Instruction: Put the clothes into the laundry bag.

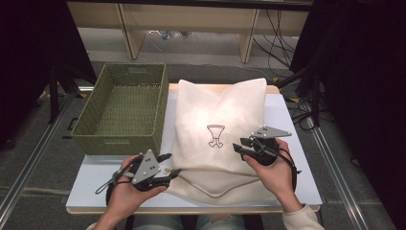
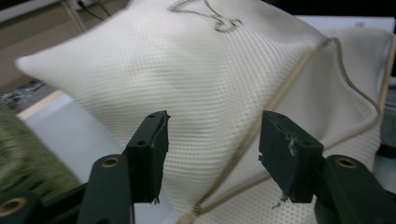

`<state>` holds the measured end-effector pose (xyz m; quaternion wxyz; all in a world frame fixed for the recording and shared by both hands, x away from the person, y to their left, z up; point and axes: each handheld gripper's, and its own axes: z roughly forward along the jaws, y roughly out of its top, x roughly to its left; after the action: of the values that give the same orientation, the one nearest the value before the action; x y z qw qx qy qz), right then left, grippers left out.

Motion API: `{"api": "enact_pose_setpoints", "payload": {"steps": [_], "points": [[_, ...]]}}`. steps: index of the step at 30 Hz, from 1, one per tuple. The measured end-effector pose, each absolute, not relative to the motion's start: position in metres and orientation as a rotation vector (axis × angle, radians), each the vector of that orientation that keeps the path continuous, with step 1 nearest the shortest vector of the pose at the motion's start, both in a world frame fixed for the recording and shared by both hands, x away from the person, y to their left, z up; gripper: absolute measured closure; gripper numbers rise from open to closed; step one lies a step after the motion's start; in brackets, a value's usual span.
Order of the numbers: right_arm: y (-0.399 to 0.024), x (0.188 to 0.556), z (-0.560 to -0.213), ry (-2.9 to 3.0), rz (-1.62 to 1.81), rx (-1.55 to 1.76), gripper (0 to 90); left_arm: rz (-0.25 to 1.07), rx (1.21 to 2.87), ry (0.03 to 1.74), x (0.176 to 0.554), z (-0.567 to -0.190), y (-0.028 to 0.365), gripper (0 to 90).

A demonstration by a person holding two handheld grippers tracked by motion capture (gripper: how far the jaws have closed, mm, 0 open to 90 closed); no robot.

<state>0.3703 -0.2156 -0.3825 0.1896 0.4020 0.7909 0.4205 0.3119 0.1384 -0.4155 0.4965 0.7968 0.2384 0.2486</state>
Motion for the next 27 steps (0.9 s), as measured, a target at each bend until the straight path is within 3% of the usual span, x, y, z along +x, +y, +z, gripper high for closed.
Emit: {"api": "enact_pose_setpoints", "payload": {"steps": [10, 27], "points": [[-0.209, 0.378, -0.373, 2.199, 1.196, 1.120, 59.7, 0.734, 1.757, 0.743, 0.312, -0.397, 0.190, 33.9], [-0.209, 0.387, -0.368, 2.181, 1.210, 1.135, 54.8, 0.784, 1.588, 0.883, 0.310, -0.386, 0.233, 30.3]]}}
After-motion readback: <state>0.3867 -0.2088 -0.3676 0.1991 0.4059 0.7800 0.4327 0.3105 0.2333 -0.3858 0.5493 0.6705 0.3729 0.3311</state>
